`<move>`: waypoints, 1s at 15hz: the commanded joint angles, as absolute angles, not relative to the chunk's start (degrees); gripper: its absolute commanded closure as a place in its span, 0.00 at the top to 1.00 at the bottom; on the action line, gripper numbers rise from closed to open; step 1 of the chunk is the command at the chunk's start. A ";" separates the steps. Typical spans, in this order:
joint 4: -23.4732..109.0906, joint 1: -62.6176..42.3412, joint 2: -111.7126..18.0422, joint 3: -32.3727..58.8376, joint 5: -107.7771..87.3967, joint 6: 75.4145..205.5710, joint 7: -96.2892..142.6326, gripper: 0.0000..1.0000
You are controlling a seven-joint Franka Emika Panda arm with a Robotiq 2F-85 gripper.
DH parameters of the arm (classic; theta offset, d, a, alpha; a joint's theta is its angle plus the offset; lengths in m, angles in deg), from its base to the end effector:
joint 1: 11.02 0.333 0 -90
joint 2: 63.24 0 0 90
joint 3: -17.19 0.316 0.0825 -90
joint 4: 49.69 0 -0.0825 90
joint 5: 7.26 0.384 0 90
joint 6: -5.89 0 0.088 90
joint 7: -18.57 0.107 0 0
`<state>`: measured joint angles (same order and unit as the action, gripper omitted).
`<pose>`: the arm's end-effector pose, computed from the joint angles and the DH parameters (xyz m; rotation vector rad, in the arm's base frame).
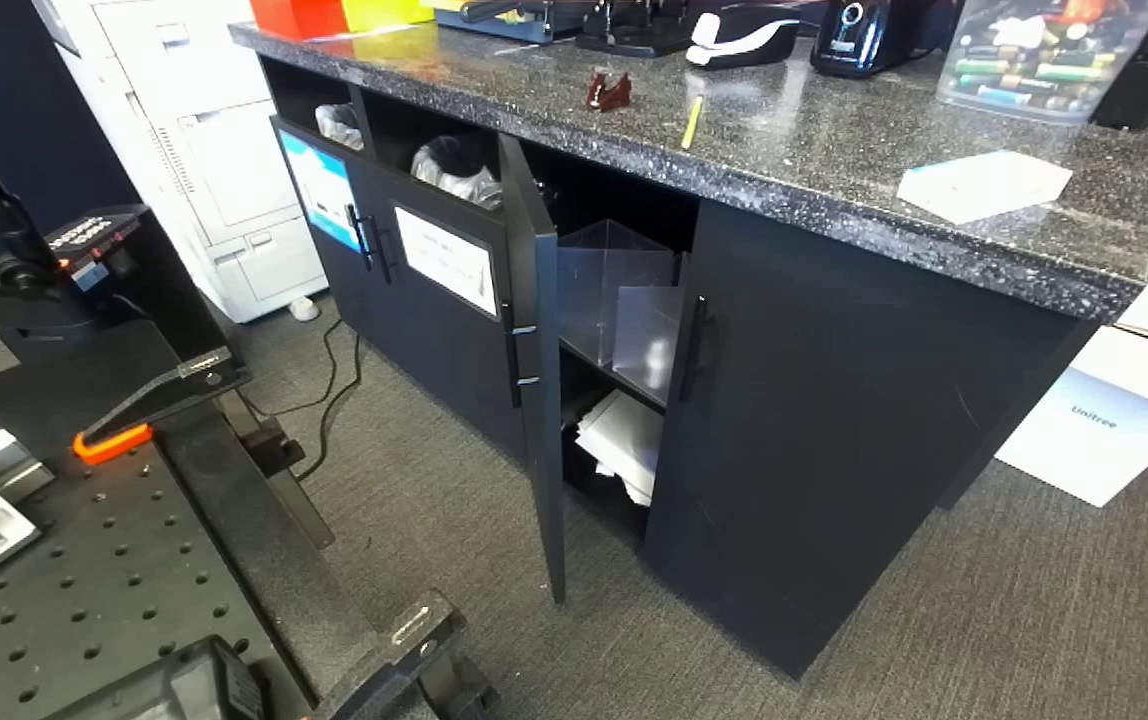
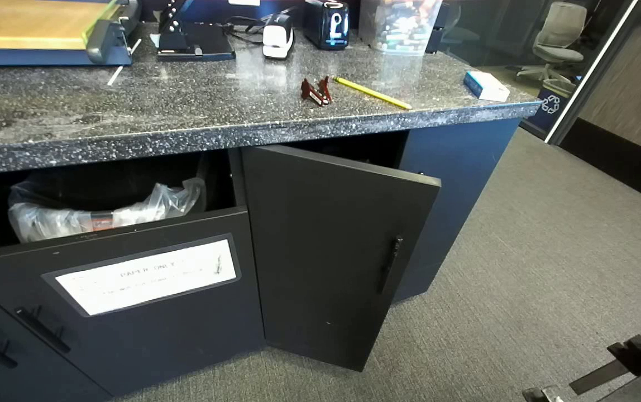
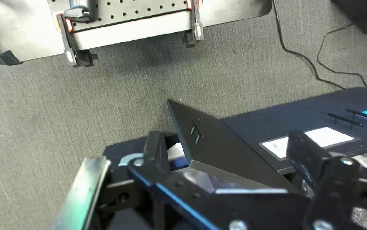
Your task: Push closed the door of the cabinet
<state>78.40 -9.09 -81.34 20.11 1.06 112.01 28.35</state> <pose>0.4476 0.0508 0.4930 -3.0195 0.2029 0.1247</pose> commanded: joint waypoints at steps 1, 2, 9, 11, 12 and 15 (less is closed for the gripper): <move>80.30 -8.60 -73.58 21.72 1.93 119.94 30.78 1.00; 80.71 -8.31 -70.65 22.00 2.73 123.20 31.28 1.00; 74.74 -6.43 -48.04 22.41 6.17 138.92 35.79 1.00; 71.98 -5.87 -42.05 22.33 6.96 141.45 37.17 1.00; 70.55 -5.54 -39.43 22.21 7.14 142.41 37.81 1.00; 66.72 -4.29 -33.25 21.44 6.17 144.64 40.23 1.00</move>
<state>71.71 -5.92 -38.96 22.41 5.75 143.08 37.67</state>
